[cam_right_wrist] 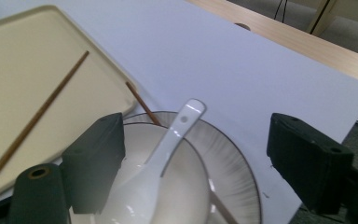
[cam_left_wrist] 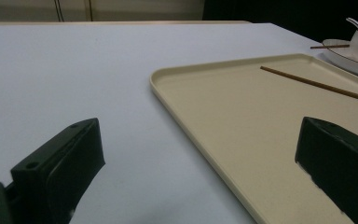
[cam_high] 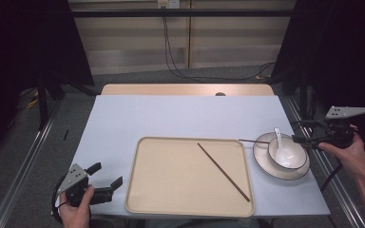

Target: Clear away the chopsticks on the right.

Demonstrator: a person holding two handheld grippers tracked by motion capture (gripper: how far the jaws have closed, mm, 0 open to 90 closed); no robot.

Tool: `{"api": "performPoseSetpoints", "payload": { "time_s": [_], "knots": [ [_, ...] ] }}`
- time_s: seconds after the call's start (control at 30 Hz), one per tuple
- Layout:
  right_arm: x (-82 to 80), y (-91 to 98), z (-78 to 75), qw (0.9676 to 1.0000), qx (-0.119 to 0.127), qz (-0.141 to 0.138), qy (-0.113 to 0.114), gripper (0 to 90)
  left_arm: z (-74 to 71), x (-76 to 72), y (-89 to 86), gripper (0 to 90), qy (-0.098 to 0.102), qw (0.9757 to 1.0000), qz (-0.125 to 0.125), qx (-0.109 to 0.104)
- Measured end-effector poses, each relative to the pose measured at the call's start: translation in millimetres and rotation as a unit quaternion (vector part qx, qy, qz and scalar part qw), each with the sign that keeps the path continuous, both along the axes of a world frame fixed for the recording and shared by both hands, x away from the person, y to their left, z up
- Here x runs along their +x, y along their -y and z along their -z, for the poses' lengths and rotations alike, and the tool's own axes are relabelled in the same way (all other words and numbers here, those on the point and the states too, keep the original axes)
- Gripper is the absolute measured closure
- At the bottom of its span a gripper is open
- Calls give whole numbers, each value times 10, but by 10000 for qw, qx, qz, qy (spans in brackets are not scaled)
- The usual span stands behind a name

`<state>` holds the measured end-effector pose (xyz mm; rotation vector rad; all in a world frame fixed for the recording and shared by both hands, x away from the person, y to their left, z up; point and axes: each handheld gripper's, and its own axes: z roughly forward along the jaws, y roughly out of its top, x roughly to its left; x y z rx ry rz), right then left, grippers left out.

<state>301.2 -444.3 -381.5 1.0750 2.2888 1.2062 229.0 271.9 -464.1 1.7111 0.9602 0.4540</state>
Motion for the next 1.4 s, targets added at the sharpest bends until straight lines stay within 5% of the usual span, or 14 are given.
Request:
{"api": "performPoseSetpoints", "payload": {
  "time_s": [0.17, 0.2, 0.23, 0.3, 0.4, 0.5, 0.67, 0.73, 0.93, 1.3, 1.33, 1.4],
  "knots": [
    [157, 121, 33, 9997, -229, -44, 107, 241, 2, 3, -4, 10, -9, 10000, 20, 6],
    [225, 170, 72, 9987, -484, -94, 91, 329, 2, 3, -2, 10, -9, 10000, 19, 10],
    [225, 170, 72, 9987, -484, -94, 91, 329, 1, 3, -3, 10, -5, 10000, 15, 20],
    [315, 226, 141, 9976, -654, -224, -30, 320, 1, 2, -2, 10, -3, 10000, 18, 24],
    [414, 324, 249, 9939, -1030, -316, -249, 421, 1, -2, -6, 10, -5, 10000, -15, 37],
    [436, 375, 290, 9924, -1124, -382, -322, 447, 4, 1, -10, 9, -9, 10000, -8, 20],
    [424, 327, 386, 9825, -1522, -842, -664, 512, 6, 7, 2, 9, -19, 10000, 9, -21],
    [427, 301, 428, 9791, -1592, -1052, -697, 538, 2, 3, -4, 10, -5, 10000, 24, 43],
    [422, 249, 459, 9765, -1693, -1194, -601, 607, 6, 2, 0, 9, -27, 10000, 3, -6],
    [410, 313, 419, 9709, -1663, -1469, -896, 665, 8, 3, -13, 10, -29, 10000, 21, 20],
    [386, 304, 441, 9662, -1786, -1580, -984, 667, 7, 2, -1, 10, -30, 10000, 10, -14],
    [364, 279, 480, 9639, -1881, -1580, -1024, 675, 5, 6, -4, 10, -25, 10000, 42, 50]
  ]
}}
